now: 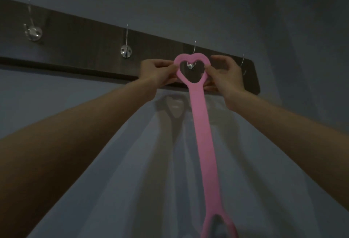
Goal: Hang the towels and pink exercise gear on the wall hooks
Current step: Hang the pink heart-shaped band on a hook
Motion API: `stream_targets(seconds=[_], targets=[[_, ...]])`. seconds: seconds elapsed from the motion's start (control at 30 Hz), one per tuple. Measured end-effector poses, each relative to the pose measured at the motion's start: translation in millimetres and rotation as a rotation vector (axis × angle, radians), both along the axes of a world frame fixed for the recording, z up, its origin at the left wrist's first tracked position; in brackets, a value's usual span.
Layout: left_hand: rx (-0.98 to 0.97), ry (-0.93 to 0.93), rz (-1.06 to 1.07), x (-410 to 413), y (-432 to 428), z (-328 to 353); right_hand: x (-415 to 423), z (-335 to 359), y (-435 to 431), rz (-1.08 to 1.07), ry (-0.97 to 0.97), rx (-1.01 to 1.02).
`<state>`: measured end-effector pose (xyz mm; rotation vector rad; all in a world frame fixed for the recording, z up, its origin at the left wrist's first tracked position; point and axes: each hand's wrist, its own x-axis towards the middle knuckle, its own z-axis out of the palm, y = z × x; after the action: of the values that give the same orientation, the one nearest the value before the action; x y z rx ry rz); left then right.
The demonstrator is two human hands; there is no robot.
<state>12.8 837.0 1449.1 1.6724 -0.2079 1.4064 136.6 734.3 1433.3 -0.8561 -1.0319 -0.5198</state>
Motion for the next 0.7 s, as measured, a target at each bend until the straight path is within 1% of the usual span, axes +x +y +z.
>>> stream_targets(seconds=[0.1,0.23,0.33,0.43,0.5,0.7], targets=[[-0.001,-0.035,0.07,24.0,2.5,17.5,24.7,19.5,5.0,-0.045,-0.046,-0.018],[-0.004,-0.091,0.178,49.5,12.1,40.5,47.3,44.1,17.4,-0.004,-0.059,-0.008],[0.03,-0.124,0.257,58.7,14.4,55.2,58.7,59.5,27.6,0.007,-0.066,0.042],[0.081,-0.174,0.263,59.7,10.5,71.1,62.7,74.5,32.2,0.032,-0.098,0.113],[0.085,-0.174,0.257,59.2,7.9,81.8,62.1,84.2,32.2,0.059,-0.099,0.133],[0.003,-0.159,0.224,61.4,9.6,103.4,64.0,105.6,37.4,0.144,-0.034,0.084]])
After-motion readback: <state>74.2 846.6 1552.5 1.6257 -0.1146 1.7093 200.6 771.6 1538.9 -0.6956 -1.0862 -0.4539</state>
